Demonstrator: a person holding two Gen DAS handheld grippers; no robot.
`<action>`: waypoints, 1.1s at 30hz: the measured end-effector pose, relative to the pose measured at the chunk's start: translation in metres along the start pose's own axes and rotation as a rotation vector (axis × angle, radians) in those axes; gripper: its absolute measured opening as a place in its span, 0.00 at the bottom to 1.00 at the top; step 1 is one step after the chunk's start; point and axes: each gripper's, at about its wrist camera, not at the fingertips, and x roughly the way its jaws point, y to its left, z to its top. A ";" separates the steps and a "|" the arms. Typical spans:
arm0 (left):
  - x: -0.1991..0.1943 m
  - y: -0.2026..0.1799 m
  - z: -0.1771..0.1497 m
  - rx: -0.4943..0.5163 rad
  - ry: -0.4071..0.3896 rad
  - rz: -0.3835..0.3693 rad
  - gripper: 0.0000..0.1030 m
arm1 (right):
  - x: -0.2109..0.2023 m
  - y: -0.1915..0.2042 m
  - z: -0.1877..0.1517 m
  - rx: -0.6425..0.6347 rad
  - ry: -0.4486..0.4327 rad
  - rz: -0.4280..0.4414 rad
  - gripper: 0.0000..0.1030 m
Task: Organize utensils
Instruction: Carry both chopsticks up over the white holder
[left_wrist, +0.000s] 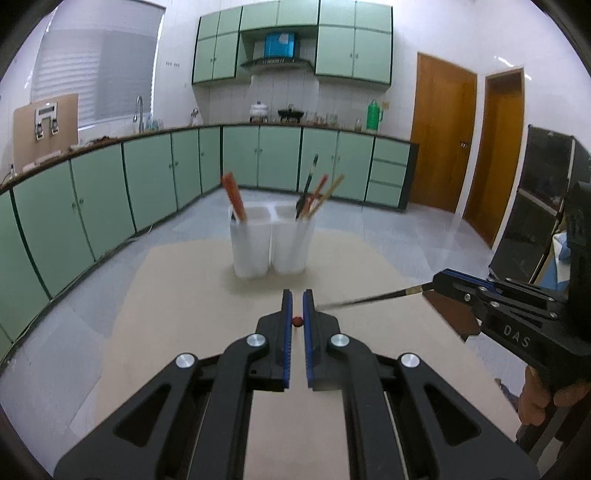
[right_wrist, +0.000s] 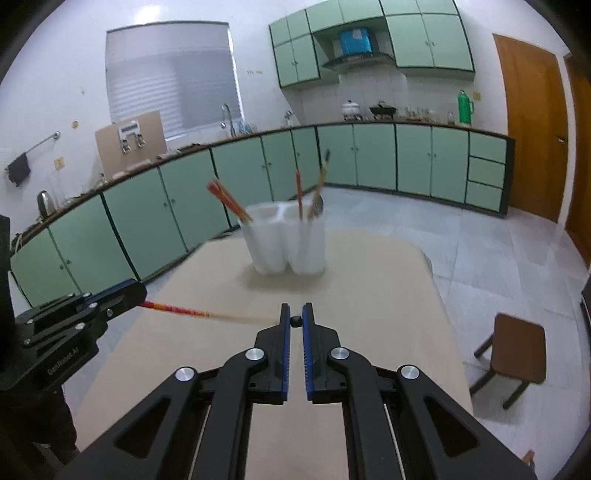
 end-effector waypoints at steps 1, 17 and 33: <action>-0.001 0.001 0.004 0.002 -0.009 -0.006 0.04 | 0.000 0.001 0.005 -0.001 -0.002 0.006 0.06; -0.005 0.008 0.061 0.051 -0.096 -0.091 0.04 | 0.000 0.010 0.095 -0.047 -0.032 0.108 0.06; 0.032 0.019 0.183 0.093 -0.300 -0.038 0.04 | 0.018 0.021 0.220 -0.097 -0.206 0.101 0.06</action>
